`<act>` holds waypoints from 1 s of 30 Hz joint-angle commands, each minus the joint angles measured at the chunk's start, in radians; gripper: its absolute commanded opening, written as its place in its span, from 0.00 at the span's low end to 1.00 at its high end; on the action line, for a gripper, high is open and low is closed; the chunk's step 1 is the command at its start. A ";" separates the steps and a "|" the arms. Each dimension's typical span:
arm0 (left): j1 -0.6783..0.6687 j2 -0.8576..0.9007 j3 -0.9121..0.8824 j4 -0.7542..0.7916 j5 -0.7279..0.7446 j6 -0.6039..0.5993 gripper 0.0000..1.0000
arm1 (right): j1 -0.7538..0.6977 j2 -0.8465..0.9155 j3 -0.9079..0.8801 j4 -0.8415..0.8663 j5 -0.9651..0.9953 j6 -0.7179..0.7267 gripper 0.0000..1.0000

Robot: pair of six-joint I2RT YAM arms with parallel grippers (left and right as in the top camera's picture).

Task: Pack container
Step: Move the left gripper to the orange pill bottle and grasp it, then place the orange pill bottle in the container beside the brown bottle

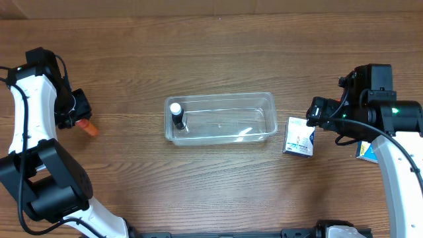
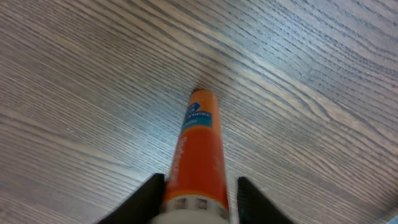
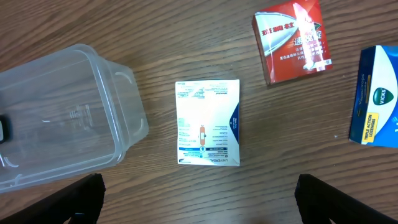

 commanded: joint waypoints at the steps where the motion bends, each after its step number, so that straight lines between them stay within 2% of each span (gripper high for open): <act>1: 0.005 0.002 -0.002 0.003 0.005 0.003 0.30 | -0.005 -0.001 0.027 0.005 -0.010 0.004 1.00; 4: 0.005 0.002 -0.002 0.003 0.005 0.003 0.24 | -0.005 -0.001 0.027 0.005 -0.010 0.004 1.00; 10: -0.006 -0.002 0.011 -0.026 0.016 -0.001 0.04 | -0.005 -0.001 0.027 0.005 -0.010 0.004 1.00; 16: -0.113 -0.116 0.080 -0.141 0.061 -0.001 0.04 | -0.005 -0.001 0.027 0.005 -0.010 0.004 1.00; 20: -0.265 -0.278 0.108 -0.207 0.164 -0.003 0.04 | -0.005 -0.001 0.027 0.005 -0.010 0.004 1.00; 23: -0.417 -0.389 0.108 -0.230 0.165 -0.080 0.04 | -0.005 -0.001 0.027 0.005 -0.010 0.005 1.00; 30: -0.632 -0.401 0.097 -0.250 0.156 -0.167 0.04 | -0.005 -0.001 0.027 0.005 -0.018 0.005 1.00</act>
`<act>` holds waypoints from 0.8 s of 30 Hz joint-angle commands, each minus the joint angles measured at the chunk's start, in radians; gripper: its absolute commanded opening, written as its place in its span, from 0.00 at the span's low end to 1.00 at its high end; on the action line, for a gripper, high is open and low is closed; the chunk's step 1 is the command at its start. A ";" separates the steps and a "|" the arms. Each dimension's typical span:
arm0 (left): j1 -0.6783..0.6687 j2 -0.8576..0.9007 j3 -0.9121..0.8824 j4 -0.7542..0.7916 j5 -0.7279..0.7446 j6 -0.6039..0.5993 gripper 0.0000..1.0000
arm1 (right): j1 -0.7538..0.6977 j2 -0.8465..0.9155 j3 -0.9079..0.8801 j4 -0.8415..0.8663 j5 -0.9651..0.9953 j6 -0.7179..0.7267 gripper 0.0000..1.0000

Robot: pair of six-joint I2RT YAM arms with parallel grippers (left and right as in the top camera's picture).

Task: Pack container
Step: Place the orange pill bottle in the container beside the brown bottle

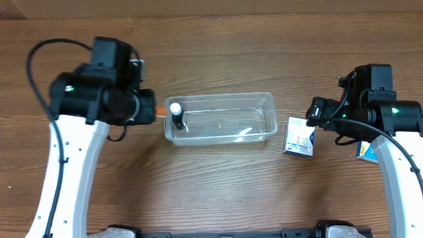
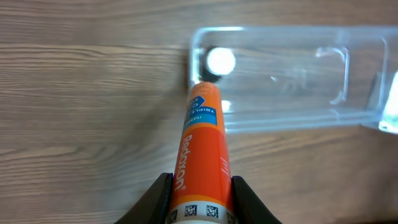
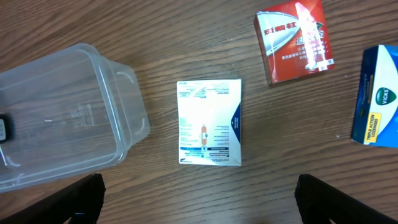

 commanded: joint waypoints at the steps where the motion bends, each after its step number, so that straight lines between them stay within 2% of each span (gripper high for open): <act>1: -0.074 0.038 -0.005 0.002 0.001 -0.058 0.04 | -0.005 -0.001 0.027 0.004 -0.011 0.004 1.00; 13: -0.123 0.190 -0.148 0.114 -0.005 -0.065 0.04 | -0.005 -0.001 0.027 0.001 -0.011 0.005 1.00; 18: -0.131 0.284 -0.156 0.133 -0.079 -0.077 0.04 | -0.005 -0.001 0.027 0.001 -0.011 0.005 1.00; 24: -0.132 0.355 -0.156 0.140 -0.085 -0.076 0.04 | -0.005 -0.001 0.027 0.001 -0.018 0.004 1.00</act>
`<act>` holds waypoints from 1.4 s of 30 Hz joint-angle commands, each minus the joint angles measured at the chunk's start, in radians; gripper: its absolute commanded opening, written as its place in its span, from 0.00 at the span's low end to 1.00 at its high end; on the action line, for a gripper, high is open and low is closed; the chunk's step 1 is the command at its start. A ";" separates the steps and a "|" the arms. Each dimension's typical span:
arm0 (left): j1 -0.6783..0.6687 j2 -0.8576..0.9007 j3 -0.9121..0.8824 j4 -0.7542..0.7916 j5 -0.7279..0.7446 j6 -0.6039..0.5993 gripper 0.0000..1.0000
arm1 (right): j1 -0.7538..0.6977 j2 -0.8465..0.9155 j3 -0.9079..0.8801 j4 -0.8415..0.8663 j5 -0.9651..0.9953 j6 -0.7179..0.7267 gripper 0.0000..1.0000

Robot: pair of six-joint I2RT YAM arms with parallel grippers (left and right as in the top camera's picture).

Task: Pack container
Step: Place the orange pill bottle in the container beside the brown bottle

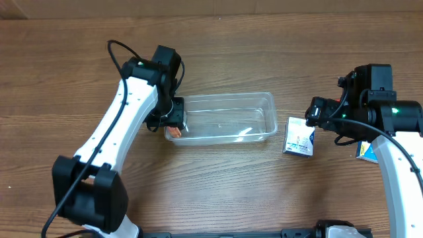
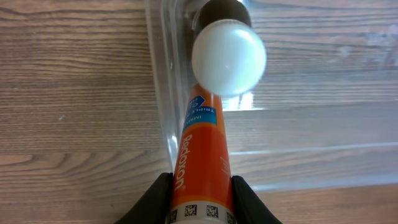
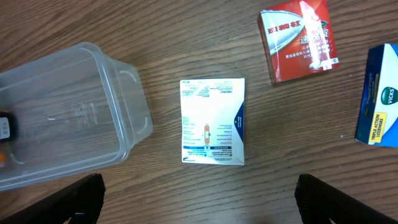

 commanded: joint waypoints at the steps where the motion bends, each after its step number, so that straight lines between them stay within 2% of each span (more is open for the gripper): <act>1: -0.015 0.047 -0.008 0.002 -0.022 -0.019 0.05 | -0.005 -0.002 0.027 0.003 -0.007 0.005 1.00; 4: -0.021 0.069 -0.008 0.008 -0.022 -0.018 0.11 | -0.005 -0.002 0.027 0.003 -0.007 0.005 1.00; 6: -0.028 0.074 -0.008 0.012 -0.022 -0.018 0.22 | -0.005 -0.002 0.027 0.003 -0.007 0.005 1.00; 8: -0.037 0.074 -0.008 0.015 -0.022 -0.018 0.37 | -0.005 -0.002 0.027 0.003 -0.007 0.005 1.00; 11: -0.043 0.074 -0.008 0.015 -0.022 -0.015 0.44 | -0.005 -0.002 0.027 0.003 -0.007 0.005 1.00; 12: -0.045 0.074 -0.008 0.015 -0.022 -0.015 0.50 | -0.005 -0.002 0.027 0.003 -0.007 0.005 1.00; 22: -0.045 0.072 -0.007 0.011 -0.022 0.000 0.50 | -0.005 -0.002 0.027 0.003 -0.007 0.005 1.00; 27: -0.045 0.041 0.030 0.012 -0.050 0.019 0.61 | -0.005 -0.002 0.027 0.003 -0.007 0.005 1.00; 31: -0.044 -0.033 0.117 0.021 -0.090 0.060 0.64 | -0.005 -0.002 0.027 0.002 -0.007 0.005 1.00; 33: -0.044 -0.070 0.166 0.022 -0.090 0.091 0.84 | -0.005 -0.002 0.027 0.002 -0.007 0.005 1.00; 34: -0.044 -0.087 0.185 0.023 -0.090 0.101 1.00 | -0.005 -0.002 0.027 0.002 -0.007 0.004 1.00; 39: -0.033 -0.217 0.230 0.016 -0.150 0.097 1.00 | -0.005 -0.003 0.028 -0.008 0.018 0.001 1.00; 42: 0.043 -0.318 0.230 -0.026 -0.143 0.055 1.00 | -0.005 -0.004 0.038 -0.010 0.021 0.001 1.00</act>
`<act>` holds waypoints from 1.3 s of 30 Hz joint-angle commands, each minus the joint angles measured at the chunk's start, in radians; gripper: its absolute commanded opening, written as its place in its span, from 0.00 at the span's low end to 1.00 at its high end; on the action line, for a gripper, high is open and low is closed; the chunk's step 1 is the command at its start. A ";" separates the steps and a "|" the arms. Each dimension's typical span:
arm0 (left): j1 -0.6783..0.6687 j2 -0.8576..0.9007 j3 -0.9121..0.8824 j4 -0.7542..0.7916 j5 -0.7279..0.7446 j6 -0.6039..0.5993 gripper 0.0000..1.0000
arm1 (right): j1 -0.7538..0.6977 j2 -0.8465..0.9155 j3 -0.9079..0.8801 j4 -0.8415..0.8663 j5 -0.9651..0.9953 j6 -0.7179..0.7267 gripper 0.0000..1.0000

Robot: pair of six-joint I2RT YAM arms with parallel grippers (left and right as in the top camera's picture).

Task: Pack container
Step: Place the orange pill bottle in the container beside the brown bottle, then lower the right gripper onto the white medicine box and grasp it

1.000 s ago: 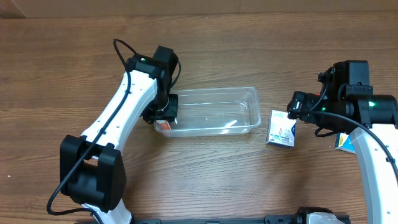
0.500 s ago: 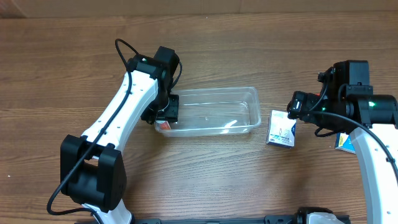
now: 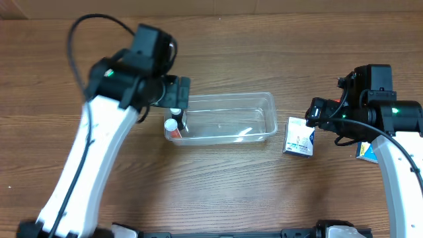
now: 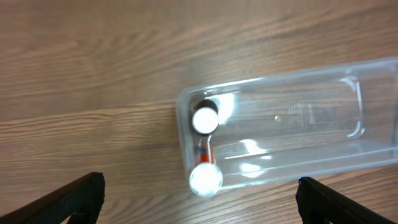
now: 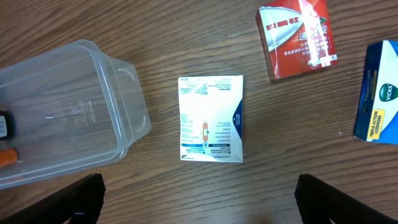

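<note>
The clear plastic container sits mid-table. At its left end stands a dark bottle with a white cap. Beside it is the orange tube, its white cap against the near wall. The tube also shows in the overhead view. My left gripper hangs open above that end, holding nothing. My right gripper is open over the table, just short of a white box that lies right of the container.
A red box and a blue Vicks box lie on the wood beyond the white box. In the overhead view the right arm covers most of them. Only a corner of the blue box shows there.
My left gripper was shut on the orange tube, low at the container's left end. Now it is open and higher, and the tube rests inside the container. The right arm has stayed put.
My left gripper held the orange tube at the table's far left. Then it held the tube just left of the container, then with its tip inside by the dark bottle. Now the tube is let go in the container. The right gripper stayed open throughout.
</note>
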 commanded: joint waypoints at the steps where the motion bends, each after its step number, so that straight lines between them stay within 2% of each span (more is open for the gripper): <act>1: 0.104 -0.117 0.019 -0.039 -0.014 -0.023 1.00 | -0.005 -0.003 0.046 0.000 0.016 0.000 1.00; 5: 0.294 -0.200 0.017 -0.072 0.093 -0.017 1.00 | -0.005 0.028 0.093 0.021 0.031 0.002 1.00; 9: 0.437 -0.205 -0.002 -0.092 0.179 0.029 1.00 | -0.005 0.174 0.086 0.024 0.049 0.028 1.00; 14: 0.448 -0.204 -0.078 -0.070 0.179 0.035 1.00 | 0.003 0.354 0.071 0.024 0.048 0.035 1.00; 20: 0.448 -0.204 -0.194 -0.016 0.179 0.035 1.00 | 0.068 0.491 0.071 0.045 0.049 0.035 1.00; 27: 0.448 -0.203 -0.230 0.003 0.177 0.049 1.00 | 0.084 0.538 0.058 0.063 0.049 0.034 1.00; 35: 0.448 -0.203 -0.230 0.005 0.178 0.050 1.00 | 0.084 0.538 -0.096 0.183 0.049 0.046 1.00; 39: 0.448 -0.203 -0.230 0.005 0.178 0.050 1.00 | 0.084 0.538 -0.114 0.210 0.049 0.057 1.00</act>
